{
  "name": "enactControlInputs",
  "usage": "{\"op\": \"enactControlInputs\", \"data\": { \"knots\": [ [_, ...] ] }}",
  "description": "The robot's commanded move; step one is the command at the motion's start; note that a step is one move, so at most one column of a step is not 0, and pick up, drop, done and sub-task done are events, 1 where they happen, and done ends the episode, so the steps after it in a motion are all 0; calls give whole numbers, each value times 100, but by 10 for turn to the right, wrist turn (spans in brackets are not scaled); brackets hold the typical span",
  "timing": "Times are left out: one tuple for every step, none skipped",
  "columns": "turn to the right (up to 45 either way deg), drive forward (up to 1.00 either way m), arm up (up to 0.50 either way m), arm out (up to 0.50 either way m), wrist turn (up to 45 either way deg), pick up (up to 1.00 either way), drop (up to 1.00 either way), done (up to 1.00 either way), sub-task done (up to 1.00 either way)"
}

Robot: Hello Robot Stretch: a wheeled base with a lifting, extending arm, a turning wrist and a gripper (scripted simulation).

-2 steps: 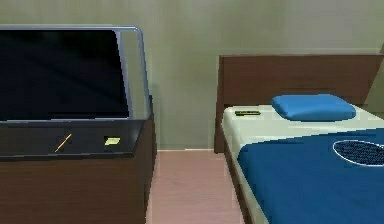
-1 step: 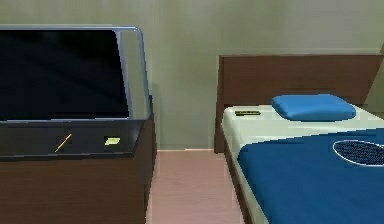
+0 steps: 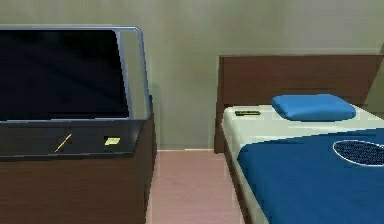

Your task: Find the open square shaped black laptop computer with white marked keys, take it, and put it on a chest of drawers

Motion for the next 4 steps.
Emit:
{"op": "enactControlInputs", "data": {
  "knots": [
    [0, 0, 0, 0, 0, 100, 0, 0, 0],
    [0, 0, 10, 0, 0, 0, 0, 0, 0],
    [0, 0, 36, 0, 0, 0, 0, 0, 0],
    [0, 0, 0, 0, -450, 0, 0, 0, 0]
  ]
}}
